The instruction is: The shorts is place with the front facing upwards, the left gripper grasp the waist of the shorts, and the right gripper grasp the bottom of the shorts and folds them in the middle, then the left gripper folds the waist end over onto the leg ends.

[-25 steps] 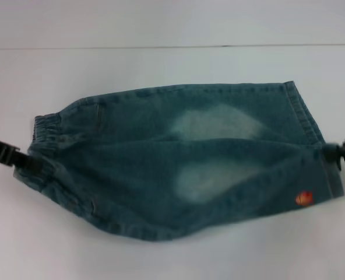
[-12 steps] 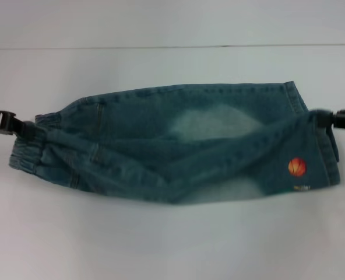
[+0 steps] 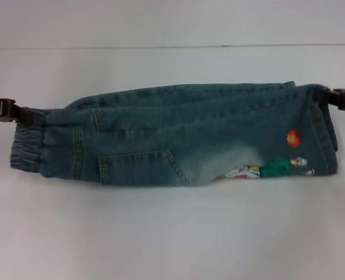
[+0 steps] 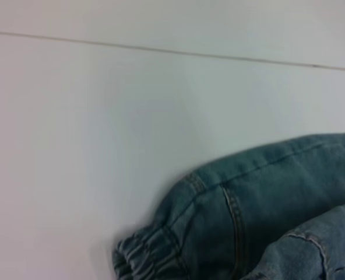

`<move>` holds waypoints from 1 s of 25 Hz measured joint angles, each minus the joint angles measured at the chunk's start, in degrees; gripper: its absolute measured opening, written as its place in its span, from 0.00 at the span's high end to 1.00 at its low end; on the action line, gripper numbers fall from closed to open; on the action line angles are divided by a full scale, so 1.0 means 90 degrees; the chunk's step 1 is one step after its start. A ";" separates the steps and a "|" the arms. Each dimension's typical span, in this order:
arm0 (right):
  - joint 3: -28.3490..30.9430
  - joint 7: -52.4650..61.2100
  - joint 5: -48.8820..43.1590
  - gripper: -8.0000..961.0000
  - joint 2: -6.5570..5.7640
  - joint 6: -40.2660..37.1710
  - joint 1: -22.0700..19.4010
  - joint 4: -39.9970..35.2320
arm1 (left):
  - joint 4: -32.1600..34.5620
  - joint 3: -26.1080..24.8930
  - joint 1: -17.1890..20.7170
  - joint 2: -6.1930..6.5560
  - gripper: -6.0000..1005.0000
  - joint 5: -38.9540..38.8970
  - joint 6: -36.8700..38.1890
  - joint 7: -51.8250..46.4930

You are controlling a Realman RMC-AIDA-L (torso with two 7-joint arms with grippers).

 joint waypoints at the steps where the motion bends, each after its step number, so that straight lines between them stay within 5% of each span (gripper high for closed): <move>1: 0.0005 -0.0066 0.0075 0.95 0.0039 0.0117 0.0007 0.0022 | -0.0012 0.0000 0.0007 -0.0015 0.97 -0.0041 -0.0057 0.0003; 11: -0.0046 -0.0722 0.0756 0.95 0.0364 0.0878 0.0026 0.0049 | -0.0036 0.0006 0.0088 -0.0079 0.97 -0.0335 -0.0480 0.0078; 25: -0.0118 -0.1623 0.1303 0.95 0.0643 0.2160 0.0536 0.0455 | -0.0184 0.0115 0.0126 -0.0280 0.97 -0.0460 -0.1260 0.0101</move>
